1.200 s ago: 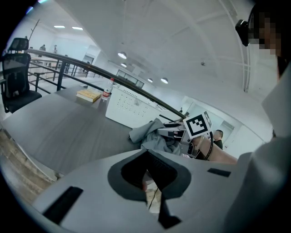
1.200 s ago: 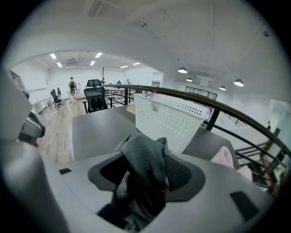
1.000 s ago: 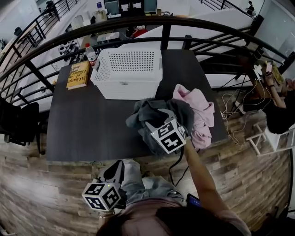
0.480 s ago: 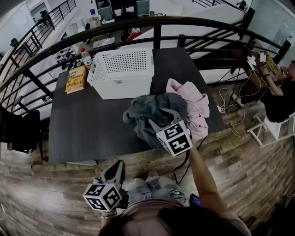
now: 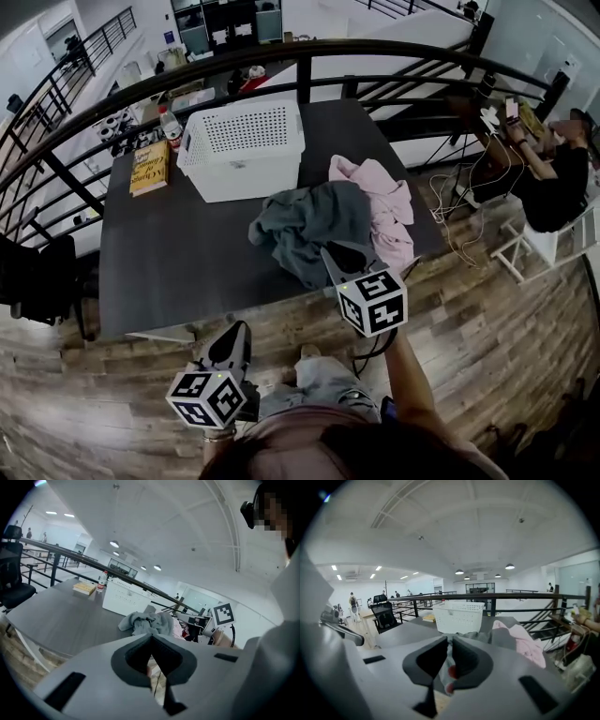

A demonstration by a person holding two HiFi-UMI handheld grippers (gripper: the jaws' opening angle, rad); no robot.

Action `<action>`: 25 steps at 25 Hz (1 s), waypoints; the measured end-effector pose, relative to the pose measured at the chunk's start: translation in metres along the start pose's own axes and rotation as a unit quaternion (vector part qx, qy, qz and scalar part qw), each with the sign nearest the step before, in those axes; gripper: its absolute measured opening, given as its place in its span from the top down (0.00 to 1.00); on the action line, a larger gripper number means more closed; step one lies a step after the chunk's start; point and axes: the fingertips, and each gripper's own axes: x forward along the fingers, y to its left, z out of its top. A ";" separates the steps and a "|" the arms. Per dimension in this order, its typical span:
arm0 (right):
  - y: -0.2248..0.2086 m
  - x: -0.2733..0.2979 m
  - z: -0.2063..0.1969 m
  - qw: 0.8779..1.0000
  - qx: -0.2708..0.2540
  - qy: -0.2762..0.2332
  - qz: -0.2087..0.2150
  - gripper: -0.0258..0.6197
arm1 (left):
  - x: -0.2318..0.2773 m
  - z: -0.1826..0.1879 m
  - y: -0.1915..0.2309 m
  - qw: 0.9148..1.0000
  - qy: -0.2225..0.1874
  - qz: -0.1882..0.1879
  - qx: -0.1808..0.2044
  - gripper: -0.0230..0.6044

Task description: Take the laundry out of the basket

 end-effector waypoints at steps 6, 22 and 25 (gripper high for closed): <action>0.028 -0.051 -0.003 0.998 0.050 -0.020 -0.025 0.92 | -0.041 -0.002 -0.008 1.000 -0.005 -0.021 0.013 0.97; 0.100 -0.166 -0.030 0.989 0.062 -0.056 -0.119 0.94 | -0.115 -0.040 -0.024 0.997 -0.006 -0.073 0.038 0.97; 0.108 -0.180 -0.034 0.988 0.064 -0.061 -0.131 0.94 | -0.125 -0.047 -0.027 0.996 -0.009 -0.082 0.041 0.97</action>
